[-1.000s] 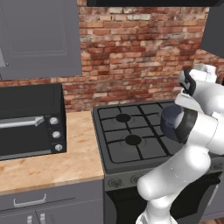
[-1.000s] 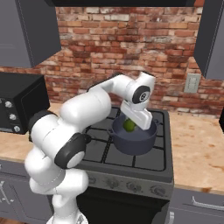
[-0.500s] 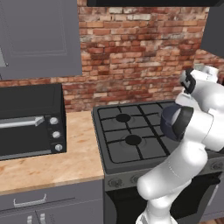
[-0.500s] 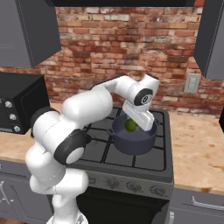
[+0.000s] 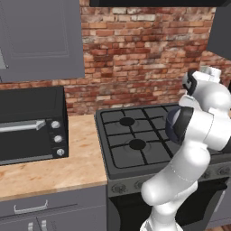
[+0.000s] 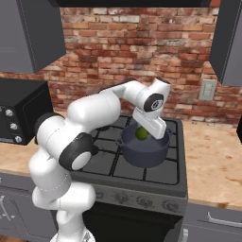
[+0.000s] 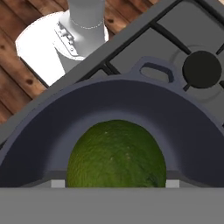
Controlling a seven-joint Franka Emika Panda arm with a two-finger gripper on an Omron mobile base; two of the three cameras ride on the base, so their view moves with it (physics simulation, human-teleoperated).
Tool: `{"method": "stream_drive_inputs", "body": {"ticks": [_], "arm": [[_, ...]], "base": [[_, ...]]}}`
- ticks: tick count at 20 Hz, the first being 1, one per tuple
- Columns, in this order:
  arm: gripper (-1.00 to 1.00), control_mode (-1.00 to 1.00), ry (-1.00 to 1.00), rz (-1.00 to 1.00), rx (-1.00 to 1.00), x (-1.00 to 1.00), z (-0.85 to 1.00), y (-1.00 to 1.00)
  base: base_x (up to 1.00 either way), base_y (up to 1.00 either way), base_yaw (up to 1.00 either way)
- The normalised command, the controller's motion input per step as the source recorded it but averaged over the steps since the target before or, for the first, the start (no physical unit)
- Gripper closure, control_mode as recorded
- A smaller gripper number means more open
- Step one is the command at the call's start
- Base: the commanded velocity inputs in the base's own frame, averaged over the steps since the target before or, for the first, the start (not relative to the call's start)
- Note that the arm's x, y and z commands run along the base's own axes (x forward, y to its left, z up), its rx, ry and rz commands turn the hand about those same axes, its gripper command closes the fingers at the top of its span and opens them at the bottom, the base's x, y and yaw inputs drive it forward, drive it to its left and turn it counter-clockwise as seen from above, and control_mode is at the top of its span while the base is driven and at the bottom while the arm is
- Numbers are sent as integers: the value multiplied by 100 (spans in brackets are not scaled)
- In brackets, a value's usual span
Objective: Turn on the burner for the pot on the stove. Wait thirty seconds for the pot to heat up. Then add the lime to the pot.
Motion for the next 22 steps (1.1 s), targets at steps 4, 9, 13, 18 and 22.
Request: {"method": "stream_drive_inputs", "body": {"ticks": [4,9,13,18,22], "arm": [[100,-100,0,0,-2,2,-5,0],[100,-100,0,0,0,0,-16,1],[100,-100,0,0,0,0,-28,0],[100,-100,0,0,0,2,-23,0],[100,-100,0,0,-1,16,-11,0]], "base": [[0,0,0],[0,0,0],[0,0,0],[0,0,0],[0,0,0]]}}
